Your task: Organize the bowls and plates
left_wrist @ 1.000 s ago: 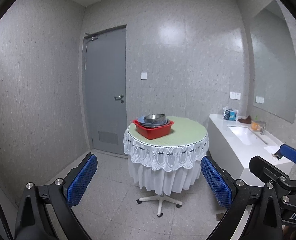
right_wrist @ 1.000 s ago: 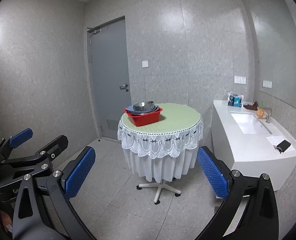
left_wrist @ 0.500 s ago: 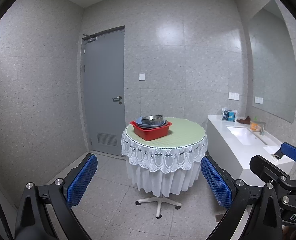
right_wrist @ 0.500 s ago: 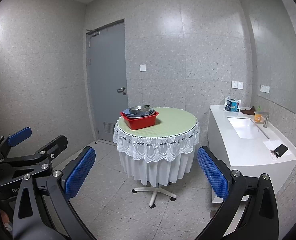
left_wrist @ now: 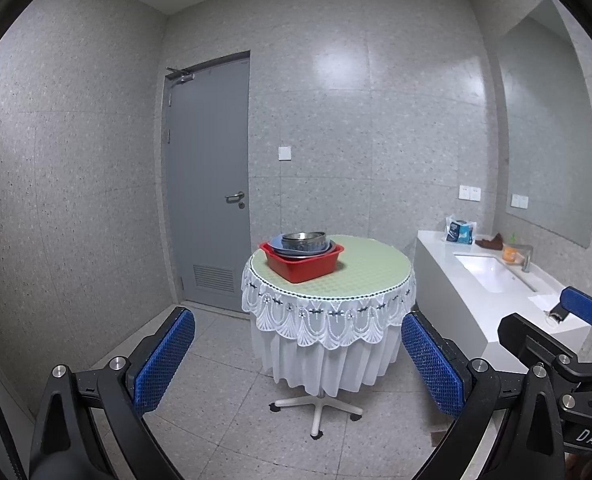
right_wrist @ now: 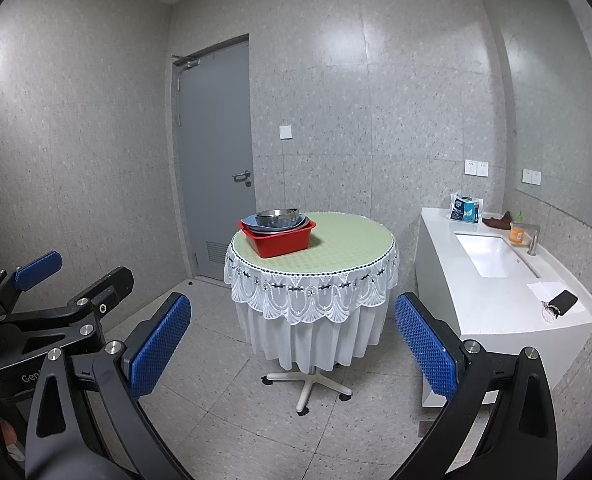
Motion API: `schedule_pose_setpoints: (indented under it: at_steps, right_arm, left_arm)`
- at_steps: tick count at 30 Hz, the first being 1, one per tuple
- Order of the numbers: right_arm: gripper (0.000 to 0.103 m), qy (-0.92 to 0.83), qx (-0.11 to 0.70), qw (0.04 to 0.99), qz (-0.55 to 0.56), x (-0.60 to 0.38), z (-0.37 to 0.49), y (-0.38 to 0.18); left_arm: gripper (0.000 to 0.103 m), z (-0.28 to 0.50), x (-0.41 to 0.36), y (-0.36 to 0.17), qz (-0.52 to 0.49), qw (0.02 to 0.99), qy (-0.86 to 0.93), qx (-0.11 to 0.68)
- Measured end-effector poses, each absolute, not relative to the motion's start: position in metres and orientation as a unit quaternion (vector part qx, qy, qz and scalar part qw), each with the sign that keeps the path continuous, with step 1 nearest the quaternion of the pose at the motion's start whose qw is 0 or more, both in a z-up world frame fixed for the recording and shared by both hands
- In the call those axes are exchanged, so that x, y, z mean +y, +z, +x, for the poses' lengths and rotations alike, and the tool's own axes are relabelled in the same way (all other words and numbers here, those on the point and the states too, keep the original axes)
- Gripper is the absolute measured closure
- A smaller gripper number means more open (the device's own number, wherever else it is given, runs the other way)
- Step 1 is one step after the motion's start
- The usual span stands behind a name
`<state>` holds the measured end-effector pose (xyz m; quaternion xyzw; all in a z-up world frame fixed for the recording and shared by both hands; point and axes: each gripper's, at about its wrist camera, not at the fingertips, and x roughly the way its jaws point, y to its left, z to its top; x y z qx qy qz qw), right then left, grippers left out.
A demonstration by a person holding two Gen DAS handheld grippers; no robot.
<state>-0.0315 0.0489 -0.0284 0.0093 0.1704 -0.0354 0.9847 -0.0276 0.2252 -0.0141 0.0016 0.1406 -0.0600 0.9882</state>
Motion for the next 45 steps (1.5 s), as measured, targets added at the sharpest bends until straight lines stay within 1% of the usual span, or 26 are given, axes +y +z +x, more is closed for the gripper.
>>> schedule_pose_setpoints:
  at_steps: [24,45]
  right_arm:
    - [0.000,-0.030,0.172,0.985,0.010,0.044,-0.025,-0.030]
    - [0.000,-0.021,0.178,0.984,0.012,0.039,-0.015,-0.031]
  left_arm:
    - [0.001,-0.015,0.214,-0.023,0.006,0.989,-0.054,0.137]
    - [0.001,-0.005,0.221,-0.026,0.011,0.990,-0.048,0.136]
